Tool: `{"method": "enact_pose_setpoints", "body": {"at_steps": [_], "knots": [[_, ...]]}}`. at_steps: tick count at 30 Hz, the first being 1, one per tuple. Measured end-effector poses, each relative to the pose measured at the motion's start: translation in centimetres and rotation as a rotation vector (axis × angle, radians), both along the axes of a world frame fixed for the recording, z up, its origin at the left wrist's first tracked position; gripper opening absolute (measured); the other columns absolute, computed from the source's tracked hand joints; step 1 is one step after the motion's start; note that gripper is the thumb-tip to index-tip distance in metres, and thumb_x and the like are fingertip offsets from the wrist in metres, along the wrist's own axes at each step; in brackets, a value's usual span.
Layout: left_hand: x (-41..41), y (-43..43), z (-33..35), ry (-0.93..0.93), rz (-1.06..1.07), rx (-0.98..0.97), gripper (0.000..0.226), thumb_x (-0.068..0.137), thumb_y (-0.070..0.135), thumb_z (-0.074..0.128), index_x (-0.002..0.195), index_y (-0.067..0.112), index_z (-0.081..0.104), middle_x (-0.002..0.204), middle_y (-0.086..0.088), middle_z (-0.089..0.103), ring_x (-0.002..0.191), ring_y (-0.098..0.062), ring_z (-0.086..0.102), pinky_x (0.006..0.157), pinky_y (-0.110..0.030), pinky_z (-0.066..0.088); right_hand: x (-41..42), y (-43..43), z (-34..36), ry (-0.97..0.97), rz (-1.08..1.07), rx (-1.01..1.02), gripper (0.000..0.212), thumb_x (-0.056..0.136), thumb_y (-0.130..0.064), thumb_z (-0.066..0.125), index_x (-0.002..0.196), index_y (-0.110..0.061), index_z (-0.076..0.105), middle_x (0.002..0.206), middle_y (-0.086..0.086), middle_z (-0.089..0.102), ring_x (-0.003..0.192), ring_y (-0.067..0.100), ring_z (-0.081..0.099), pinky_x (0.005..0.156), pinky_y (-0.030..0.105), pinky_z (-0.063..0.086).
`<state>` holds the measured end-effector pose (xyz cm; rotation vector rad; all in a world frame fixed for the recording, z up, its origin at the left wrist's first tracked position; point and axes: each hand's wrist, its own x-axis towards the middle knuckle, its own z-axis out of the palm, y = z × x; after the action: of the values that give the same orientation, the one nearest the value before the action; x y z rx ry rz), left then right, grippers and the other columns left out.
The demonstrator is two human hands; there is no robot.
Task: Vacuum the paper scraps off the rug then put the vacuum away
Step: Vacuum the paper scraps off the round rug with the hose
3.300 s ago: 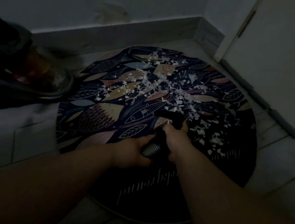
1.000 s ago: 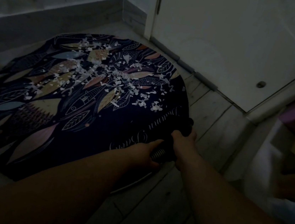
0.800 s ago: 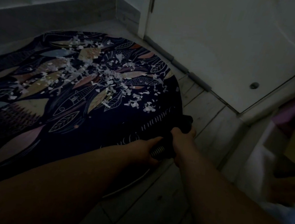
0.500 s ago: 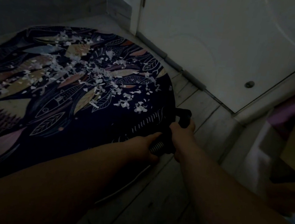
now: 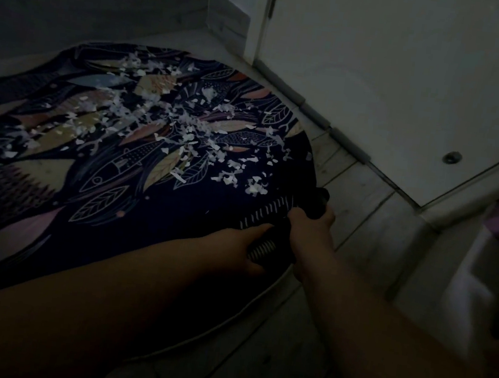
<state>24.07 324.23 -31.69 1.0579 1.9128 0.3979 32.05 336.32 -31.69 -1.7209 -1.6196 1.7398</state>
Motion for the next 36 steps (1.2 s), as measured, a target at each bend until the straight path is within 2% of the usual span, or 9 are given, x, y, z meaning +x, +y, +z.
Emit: {"method": "enact_pose_setpoints", "body": {"at_steps": [3,7,15,19,23,27,29,34,36], "knots": [[0.4,-0.9,-0.3,-0.021,0.006,-0.008,0.084,0.088,0.034,0.062,0.149,0.039,0.003,0.143,-0.004,0.042,0.122,-0.017,0.049,0.098,-0.024,0.042,0.5,-0.9,-0.2,-0.022,0.030,0.022,0.075,0.094,-0.030,0.050,0.152,-0.040,0.004,0.142,0.015,0.043,0.112,0.037,0.052,0.087,0.047,0.052],[0.8,-1.6,-0.4,0.005,0.016,0.011,0.085,0.088,0.035,0.062,0.149,0.038,0.003,0.142,-0.002,0.043,0.121,-0.016,0.049,0.094,-0.020,0.040,0.5,-1.4,-0.4,0.004,0.011,0.017,0.078,0.092,-0.028,0.051,0.153,-0.040,0.004,0.147,0.013,0.039,0.119,0.038,0.049,0.094,0.056,0.050],[0.5,-3.8,-0.1,-0.015,0.034,-0.001,0.087,0.087,0.034,0.063,0.148,0.042,0.002,0.147,0.000,0.038,0.122,-0.013,0.049,0.099,-0.022,0.043,0.4,-3.2,-0.6,0.007,0.050,-0.009,0.078,0.094,-0.030,0.051,0.152,-0.043,0.001,0.144,0.014,0.042,0.113,0.037,0.051,0.092,0.057,0.051],[0.7,-4.7,0.0,-0.024,0.034,-0.015,0.086,0.088,0.034,0.062,0.148,0.043,0.002,0.144,0.001,0.042,0.119,-0.012,0.050,0.094,-0.018,0.042,0.8,-3.7,-0.5,0.006,0.089,-0.003,0.078,0.095,-0.028,0.050,0.154,-0.038,-0.001,0.143,0.015,0.042,0.104,0.031,0.051,0.081,0.044,0.051],[0.5,-5.6,0.2,-0.021,0.054,-0.032,0.086,0.088,0.034,0.062,0.147,0.046,0.001,0.143,0.002,0.042,0.116,-0.011,0.051,0.093,-0.020,0.044,0.5,-4.4,-0.6,0.039,0.113,-0.002,0.080,0.096,-0.025,0.050,0.155,-0.033,-0.002,0.143,0.013,0.042,0.092,0.022,0.045,0.074,0.033,0.042],[0.1,-6.5,0.5,-0.032,0.078,-0.043,0.084,0.088,0.032,0.062,0.145,0.049,0.003,0.138,0.004,0.047,0.104,-0.007,0.053,0.085,-0.016,0.045,0.0,-5.1,-0.5,0.032,0.139,-0.011,0.080,0.095,-0.023,0.050,0.155,-0.033,-0.002,0.137,0.012,0.043,0.070,0.013,0.040,0.060,0.026,0.038],[-0.1,-6.8,0.6,-0.037,0.094,-0.056,0.085,0.088,0.031,0.062,0.145,0.050,0.002,0.137,0.004,0.047,0.104,-0.006,0.054,0.085,-0.017,0.046,-0.2,-5.4,-0.5,0.036,0.151,-0.017,0.081,0.094,-0.022,0.050,0.155,-0.033,-0.002,0.129,0.010,0.044,0.070,0.011,0.040,0.062,0.027,0.039],[-0.4,-7.7,1.3,-0.046,0.126,-0.047,0.084,0.088,0.031,0.062,0.145,0.048,0.003,0.136,0.008,0.047,0.101,-0.003,0.051,0.086,-0.015,0.044,-1.1,-6.2,-0.1,0.080,0.156,-0.062,0.085,0.091,-0.024,0.054,0.153,-0.039,-0.002,0.137,0.013,0.044,0.088,0.024,0.051,0.081,0.042,0.050],[-0.6,-8.1,1.5,-0.057,0.148,-0.041,0.083,0.088,0.030,0.062,0.145,0.050,0.005,0.128,0.011,0.049,0.097,-0.002,0.053,0.082,-0.013,0.045,-1.5,-6.5,-0.1,0.097,0.166,-0.076,0.085,0.090,-0.024,0.054,0.152,-0.042,0.000,0.133,0.011,0.045,0.093,0.026,0.053,0.086,0.046,0.052]]}}
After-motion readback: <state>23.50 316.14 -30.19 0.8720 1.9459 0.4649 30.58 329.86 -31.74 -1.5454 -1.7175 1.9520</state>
